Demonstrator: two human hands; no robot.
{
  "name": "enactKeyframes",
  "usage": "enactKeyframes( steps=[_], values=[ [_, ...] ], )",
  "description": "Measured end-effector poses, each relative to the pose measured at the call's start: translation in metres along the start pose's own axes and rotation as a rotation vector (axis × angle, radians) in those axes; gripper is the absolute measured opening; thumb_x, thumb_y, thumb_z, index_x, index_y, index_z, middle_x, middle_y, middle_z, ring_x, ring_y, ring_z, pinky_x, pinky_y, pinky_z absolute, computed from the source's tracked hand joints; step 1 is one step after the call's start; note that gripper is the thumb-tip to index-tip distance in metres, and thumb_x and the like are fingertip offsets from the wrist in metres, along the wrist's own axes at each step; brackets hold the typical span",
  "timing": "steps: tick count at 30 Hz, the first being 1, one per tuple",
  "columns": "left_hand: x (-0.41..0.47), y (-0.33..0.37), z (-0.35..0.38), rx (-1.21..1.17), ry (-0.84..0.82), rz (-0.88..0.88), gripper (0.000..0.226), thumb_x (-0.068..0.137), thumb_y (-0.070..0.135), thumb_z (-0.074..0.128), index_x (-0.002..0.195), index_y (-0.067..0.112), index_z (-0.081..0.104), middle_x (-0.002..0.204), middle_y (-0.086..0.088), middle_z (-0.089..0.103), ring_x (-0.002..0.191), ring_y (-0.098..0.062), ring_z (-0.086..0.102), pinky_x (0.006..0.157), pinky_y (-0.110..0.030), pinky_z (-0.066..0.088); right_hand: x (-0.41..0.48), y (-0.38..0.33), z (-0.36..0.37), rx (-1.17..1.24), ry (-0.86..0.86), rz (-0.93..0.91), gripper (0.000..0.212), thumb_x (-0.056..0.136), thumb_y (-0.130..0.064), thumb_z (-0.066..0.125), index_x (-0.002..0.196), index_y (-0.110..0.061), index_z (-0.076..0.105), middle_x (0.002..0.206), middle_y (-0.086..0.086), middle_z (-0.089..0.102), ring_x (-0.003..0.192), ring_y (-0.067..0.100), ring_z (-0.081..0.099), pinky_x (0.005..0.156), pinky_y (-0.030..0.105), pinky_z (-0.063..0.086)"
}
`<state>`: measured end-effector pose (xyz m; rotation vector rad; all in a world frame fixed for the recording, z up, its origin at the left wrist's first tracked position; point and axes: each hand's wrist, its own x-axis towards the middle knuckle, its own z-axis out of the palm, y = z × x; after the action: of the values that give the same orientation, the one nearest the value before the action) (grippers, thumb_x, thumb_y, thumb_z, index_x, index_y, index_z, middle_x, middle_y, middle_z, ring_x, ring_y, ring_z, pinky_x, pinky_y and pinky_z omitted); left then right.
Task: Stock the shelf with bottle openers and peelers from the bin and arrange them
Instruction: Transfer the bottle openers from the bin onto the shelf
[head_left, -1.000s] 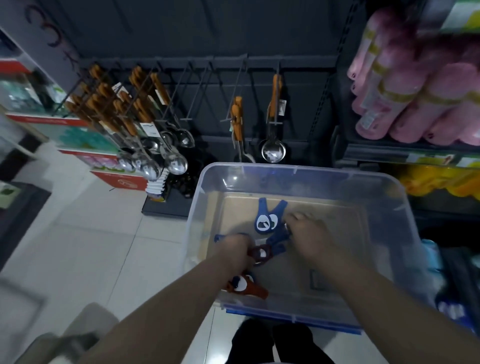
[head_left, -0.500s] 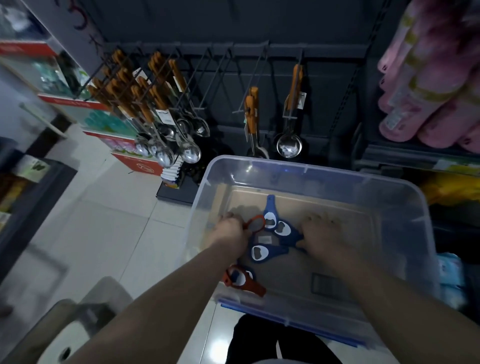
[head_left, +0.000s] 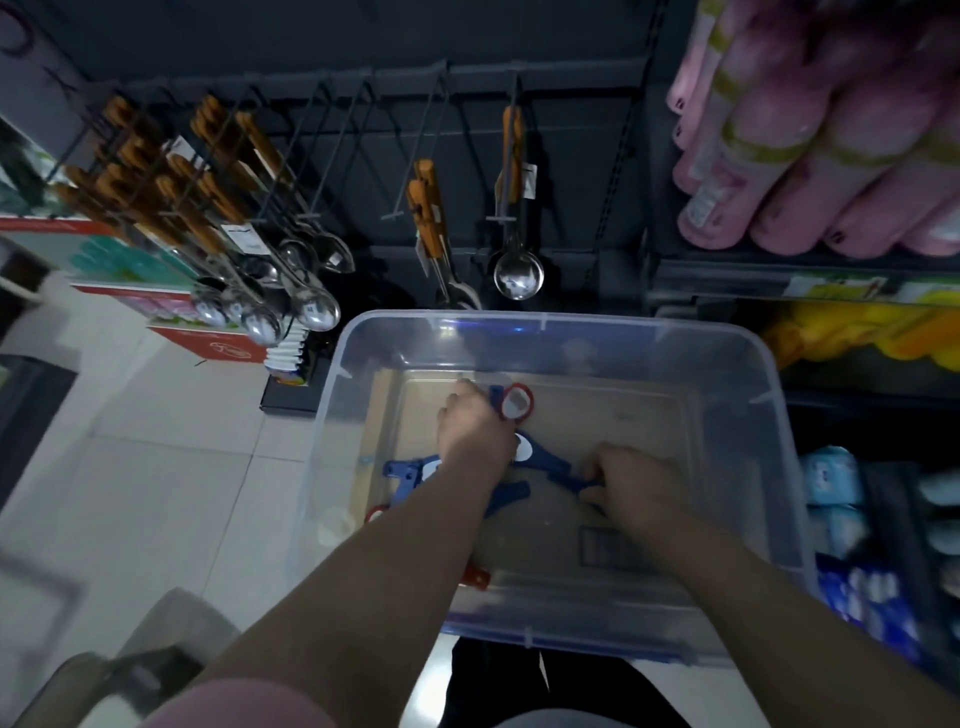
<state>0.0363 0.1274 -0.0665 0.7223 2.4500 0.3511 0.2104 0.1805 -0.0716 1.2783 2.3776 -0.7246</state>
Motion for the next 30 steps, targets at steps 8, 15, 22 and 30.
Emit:
enactKeyframes(
  steps=[8,15,22,30],
  values=[
    [-0.006,-0.023,-0.021,-0.127,-0.082,-0.089,0.027,0.083,0.029,0.068,0.102,0.011,0.062,0.098,-0.010,0.067,0.091,-0.030,0.063,0.081,-0.037,0.054,0.019,-0.033,-0.004,0.089,0.010,-0.064,0.043,0.082,-0.032,0.067,0.120,-0.020,0.050,0.120,0.004,0.062,0.111,0.026,0.057,0.086,0.033,0.042],
    [-0.013,-0.053,-0.047,-0.133,-0.096,0.022,0.024,0.087,0.023,0.064,0.107,0.013,0.056,0.097,-0.005,0.060,0.094,-0.027,0.059,0.073,-0.030,0.044,0.030,-0.054,-0.001,-0.187,0.029,0.026,0.045,0.079,-0.041,0.067,0.117,-0.021,0.055,0.123,0.005,0.049,0.117,0.024,0.044,0.094,0.038,0.037],
    [-0.006,-0.041,-0.060,-0.231,-0.138,0.133,0.014,0.085,0.023,0.065,0.094,0.027,0.056,0.095,0.002,0.063,0.085,-0.016,0.058,0.071,-0.027,0.047,0.005,-0.061,-0.003,0.104,0.004,0.147,0.027,0.084,-0.035,0.064,0.094,-0.021,0.044,0.100,0.001,0.059,0.089,0.020,0.056,0.078,0.033,0.041],
    [-0.048,0.060,-0.039,-0.341,-0.231,0.435,0.020,0.089,0.013,0.059,0.109,0.007,0.061,0.105,-0.010,0.068,0.102,-0.030,0.062,0.080,-0.034,0.047,-0.098,-0.008,-0.071,0.440,0.590,0.315,0.019,0.088,-0.022,0.062,0.106,-0.021,0.058,0.093,0.001,0.066,0.087,0.023,0.062,0.063,0.030,0.040]
  ],
)
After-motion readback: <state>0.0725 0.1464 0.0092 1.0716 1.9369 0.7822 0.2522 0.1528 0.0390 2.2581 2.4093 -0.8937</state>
